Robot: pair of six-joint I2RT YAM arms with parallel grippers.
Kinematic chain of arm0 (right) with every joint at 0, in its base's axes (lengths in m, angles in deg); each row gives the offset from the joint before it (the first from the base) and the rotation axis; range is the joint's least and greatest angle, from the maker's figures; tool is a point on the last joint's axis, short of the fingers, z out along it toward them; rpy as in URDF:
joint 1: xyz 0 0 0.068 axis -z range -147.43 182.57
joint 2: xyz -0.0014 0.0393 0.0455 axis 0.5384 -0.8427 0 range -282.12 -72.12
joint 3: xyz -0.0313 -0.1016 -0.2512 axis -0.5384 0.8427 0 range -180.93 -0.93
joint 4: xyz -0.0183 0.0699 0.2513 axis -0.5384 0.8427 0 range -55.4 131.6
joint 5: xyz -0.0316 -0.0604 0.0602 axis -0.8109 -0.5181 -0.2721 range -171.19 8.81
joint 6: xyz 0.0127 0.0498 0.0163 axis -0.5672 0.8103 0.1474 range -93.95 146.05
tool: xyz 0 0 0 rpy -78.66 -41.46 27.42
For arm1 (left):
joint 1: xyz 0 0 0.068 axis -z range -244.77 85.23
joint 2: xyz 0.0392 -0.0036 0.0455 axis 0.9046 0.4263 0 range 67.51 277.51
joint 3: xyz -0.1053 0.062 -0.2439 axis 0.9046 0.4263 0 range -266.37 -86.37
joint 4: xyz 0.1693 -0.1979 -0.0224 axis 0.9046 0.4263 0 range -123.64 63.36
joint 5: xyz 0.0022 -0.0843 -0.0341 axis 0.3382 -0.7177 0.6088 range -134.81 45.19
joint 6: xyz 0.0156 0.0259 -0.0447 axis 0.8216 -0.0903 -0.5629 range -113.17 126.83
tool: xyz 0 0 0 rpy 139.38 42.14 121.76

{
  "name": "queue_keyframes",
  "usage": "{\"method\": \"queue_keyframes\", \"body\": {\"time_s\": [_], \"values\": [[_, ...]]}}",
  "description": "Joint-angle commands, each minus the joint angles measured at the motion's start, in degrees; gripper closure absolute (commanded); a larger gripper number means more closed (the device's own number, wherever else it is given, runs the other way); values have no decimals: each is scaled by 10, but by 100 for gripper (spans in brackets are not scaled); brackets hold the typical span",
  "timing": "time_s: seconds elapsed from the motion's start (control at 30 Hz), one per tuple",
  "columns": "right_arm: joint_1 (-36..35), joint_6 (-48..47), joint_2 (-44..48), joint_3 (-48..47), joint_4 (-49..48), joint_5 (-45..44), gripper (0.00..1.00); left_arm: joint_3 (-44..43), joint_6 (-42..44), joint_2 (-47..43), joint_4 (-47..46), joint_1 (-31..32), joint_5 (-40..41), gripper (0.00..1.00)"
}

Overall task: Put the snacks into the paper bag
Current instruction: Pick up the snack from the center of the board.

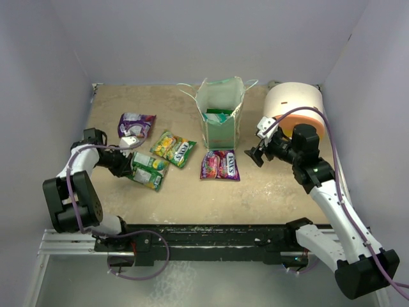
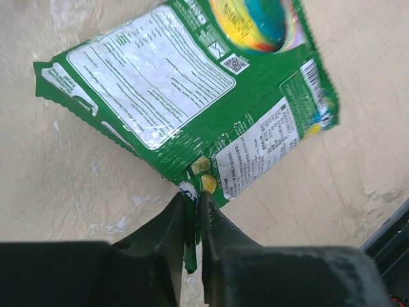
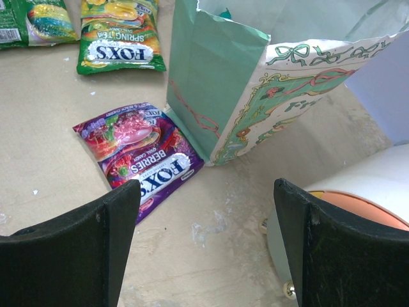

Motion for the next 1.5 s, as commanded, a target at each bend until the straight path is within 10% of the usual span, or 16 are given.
{"method": "queue_keyframes", "body": {"time_s": [0.0,0.7,1.47], "values": [[4,-6,10,2,-26,3,14,-12,-8,-62,20,22,-56,91],[-9,-64,-86,-131,47,205,14,-193,-45,-207,173,192,-100,100],[-211,162,-342,-300,-80,247,8,-309,5,-234,203,391,-50,100]]}}
